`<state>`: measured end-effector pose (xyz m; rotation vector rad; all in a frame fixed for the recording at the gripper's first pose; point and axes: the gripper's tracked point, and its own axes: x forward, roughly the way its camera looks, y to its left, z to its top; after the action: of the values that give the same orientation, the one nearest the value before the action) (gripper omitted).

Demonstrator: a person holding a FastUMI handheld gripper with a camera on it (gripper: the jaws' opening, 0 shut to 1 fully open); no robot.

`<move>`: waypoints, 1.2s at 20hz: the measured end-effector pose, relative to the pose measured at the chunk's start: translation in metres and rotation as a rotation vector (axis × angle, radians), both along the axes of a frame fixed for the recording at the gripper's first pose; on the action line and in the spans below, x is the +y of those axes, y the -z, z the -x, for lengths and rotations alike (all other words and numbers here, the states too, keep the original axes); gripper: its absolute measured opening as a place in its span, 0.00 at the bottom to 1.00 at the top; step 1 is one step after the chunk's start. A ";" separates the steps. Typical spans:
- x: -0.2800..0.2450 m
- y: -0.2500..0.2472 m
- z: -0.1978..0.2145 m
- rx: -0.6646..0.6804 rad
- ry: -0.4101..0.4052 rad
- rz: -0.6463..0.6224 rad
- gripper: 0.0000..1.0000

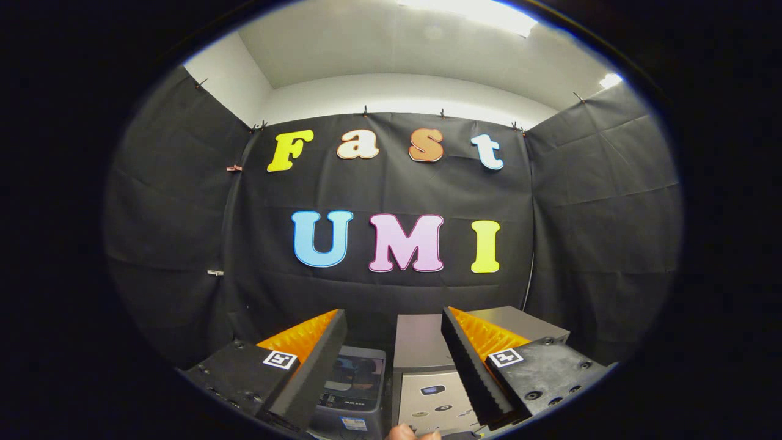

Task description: Put the clothes into the washing machine and then close the washing machine lid.

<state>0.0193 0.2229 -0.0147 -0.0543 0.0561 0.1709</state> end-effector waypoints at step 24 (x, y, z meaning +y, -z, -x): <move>-0.001 -0.006 0.000 -0.019 0.008 -0.006 0.98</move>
<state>0.0194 0.2222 -0.0083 -0.0493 0.0367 0.1627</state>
